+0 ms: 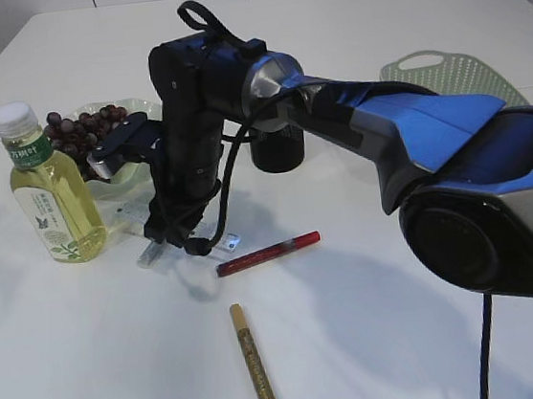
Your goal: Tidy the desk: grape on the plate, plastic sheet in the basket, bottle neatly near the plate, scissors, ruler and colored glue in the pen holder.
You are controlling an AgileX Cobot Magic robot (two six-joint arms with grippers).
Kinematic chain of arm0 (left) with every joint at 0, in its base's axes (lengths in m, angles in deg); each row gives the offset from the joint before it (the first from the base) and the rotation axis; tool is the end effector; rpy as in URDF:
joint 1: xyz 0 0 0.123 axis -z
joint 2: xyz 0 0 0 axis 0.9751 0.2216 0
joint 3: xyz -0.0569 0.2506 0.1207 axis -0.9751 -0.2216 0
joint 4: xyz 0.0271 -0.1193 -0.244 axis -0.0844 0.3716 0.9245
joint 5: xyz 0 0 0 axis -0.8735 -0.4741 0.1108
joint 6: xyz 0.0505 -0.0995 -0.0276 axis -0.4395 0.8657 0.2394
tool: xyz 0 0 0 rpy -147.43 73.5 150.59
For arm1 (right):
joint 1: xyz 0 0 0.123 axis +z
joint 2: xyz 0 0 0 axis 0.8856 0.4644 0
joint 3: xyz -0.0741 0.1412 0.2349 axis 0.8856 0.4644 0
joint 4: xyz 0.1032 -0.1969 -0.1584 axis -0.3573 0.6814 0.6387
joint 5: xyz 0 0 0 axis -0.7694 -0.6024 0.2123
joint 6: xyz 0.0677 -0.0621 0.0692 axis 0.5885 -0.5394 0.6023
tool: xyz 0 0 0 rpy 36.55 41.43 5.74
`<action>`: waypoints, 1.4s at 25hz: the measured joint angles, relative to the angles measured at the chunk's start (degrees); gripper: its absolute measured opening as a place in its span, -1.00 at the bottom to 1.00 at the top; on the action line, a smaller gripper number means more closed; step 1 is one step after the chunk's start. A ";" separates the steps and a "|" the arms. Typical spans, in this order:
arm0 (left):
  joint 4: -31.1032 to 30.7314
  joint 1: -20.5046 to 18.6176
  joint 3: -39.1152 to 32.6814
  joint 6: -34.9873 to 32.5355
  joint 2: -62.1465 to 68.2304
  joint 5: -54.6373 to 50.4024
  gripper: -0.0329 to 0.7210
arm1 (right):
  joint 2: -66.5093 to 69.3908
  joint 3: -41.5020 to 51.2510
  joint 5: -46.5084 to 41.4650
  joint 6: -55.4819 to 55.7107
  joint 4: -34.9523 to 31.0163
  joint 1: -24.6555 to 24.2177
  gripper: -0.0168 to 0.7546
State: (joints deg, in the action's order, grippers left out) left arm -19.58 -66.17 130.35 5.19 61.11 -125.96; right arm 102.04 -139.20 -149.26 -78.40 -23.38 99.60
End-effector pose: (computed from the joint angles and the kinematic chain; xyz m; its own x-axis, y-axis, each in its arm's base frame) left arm 0.2883 -0.0509 0.3264 -0.9353 0.0610 -0.3485 0.0651 0.9979 0.0001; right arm 0.4449 0.3559 0.1289 -0.3996 -0.8603 -0.3164 -0.9025 0.4298 -0.0287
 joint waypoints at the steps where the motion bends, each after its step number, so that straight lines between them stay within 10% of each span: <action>1: 0.00 0.00 0.00 0.00 0.00 0.00 -0.26 | 0.00 0.00 0.00 0.85 0.00 0.00 -0.16; 19: 0.00 0.00 0.00 -0.10 0.00 0.00 -0.26 | -2.96 -0.28 -0.52 16.71 6.83 0.00 -0.16; 35: 0.00 0.00 0.00 -0.10 0.00 0.33 -0.26 | -15.53 19.78 -0.52 15.55 4.50 0.00 -0.16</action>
State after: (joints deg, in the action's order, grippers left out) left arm -19.58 -66.17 130.35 5.08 61.11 -125.63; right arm 86.50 -119.42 -149.78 -62.85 -18.88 99.60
